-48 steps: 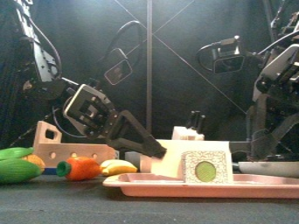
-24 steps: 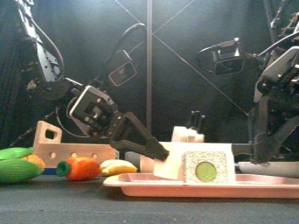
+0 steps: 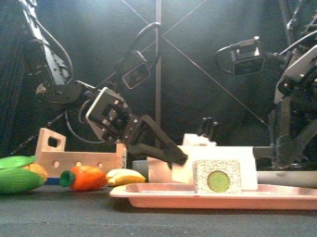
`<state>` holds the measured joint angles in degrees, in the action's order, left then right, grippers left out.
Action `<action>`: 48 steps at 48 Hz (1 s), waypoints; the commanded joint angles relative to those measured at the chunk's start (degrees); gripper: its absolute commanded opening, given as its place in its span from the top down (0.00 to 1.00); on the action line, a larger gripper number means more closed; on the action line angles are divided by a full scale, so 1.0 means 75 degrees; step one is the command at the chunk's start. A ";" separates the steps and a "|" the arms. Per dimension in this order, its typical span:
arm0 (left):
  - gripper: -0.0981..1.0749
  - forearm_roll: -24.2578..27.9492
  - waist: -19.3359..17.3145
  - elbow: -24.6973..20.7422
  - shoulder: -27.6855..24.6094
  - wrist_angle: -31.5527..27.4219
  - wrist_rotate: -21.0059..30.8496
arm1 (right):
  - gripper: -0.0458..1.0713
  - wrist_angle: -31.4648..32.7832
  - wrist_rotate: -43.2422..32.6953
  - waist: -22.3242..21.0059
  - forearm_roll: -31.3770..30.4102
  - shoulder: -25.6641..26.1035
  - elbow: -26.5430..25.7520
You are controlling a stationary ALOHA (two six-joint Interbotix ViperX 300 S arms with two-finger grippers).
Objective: Cut sushi piece
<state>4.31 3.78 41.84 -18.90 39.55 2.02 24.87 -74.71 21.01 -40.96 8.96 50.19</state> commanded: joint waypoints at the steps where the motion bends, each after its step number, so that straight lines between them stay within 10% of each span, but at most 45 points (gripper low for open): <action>1: 0.60 0.0012 -0.0059 -0.0164 0.0152 0.0023 -0.0012 | 0.51 0.0023 0.0012 -0.0035 -0.0047 0.0305 -0.0094; 48: 0.60 0.0059 0.0012 0.0035 0.0809 0.0035 -0.0340 | 0.51 0.0129 0.0105 -0.0047 -0.0469 0.0586 -0.0480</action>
<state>4.75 3.78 43.15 -14.41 39.38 -0.44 26.19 -74.09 21.01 -43.59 11.43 48.78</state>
